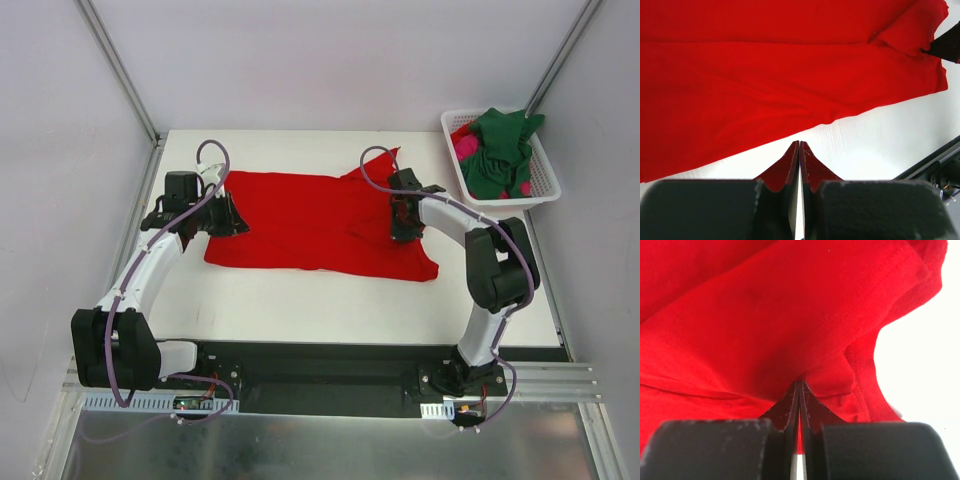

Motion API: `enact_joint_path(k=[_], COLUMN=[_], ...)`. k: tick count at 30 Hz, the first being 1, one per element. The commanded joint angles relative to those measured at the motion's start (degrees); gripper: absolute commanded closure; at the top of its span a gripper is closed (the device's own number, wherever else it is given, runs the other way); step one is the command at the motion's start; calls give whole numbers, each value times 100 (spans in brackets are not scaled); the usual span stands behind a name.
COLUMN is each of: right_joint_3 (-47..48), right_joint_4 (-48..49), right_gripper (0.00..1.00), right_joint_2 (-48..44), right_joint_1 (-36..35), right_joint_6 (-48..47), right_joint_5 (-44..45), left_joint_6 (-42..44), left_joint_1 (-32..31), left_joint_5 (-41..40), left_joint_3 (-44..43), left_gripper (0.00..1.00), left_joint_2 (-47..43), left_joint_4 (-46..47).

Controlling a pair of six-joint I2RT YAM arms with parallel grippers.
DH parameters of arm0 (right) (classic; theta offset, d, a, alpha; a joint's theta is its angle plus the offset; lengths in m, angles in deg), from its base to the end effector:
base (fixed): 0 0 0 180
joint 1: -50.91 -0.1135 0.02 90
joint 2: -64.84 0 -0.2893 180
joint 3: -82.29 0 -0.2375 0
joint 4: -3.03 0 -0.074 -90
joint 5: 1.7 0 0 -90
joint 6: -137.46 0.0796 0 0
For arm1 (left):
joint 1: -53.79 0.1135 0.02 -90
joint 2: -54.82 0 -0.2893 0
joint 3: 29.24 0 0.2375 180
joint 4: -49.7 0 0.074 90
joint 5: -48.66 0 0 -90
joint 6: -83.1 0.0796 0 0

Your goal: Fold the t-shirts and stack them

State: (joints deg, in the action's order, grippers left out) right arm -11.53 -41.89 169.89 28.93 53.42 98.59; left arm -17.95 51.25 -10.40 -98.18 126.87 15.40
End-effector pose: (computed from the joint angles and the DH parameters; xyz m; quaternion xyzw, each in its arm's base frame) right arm 0.3643 0.1317 0.1794 -0.1150 0.9634 -0.0302 0.2402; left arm 0.2789 -0.0533 0.2894 0.0537 0.8704 -0.2880 0.3957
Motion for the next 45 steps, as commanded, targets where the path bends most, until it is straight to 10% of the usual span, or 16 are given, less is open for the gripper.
enact_joint_path(k=[1, 45], right_joint_3=[298, 1837], right_joint_4=[-39, 1076], right_gripper=[99, 99], right_joint_2=[103, 1026], right_joint_1=[-43, -43], right_joint_6=[63, 494], right_joint_5=[149, -976], left_joint_6=[138, 323], left_joint_1=[26, 44], left_joint_5=[-53, -141], left_joint_3=[87, 25], left_gripper=[98, 99], left_joint_2=[-42, 239], left_joint_4=[112, 103])
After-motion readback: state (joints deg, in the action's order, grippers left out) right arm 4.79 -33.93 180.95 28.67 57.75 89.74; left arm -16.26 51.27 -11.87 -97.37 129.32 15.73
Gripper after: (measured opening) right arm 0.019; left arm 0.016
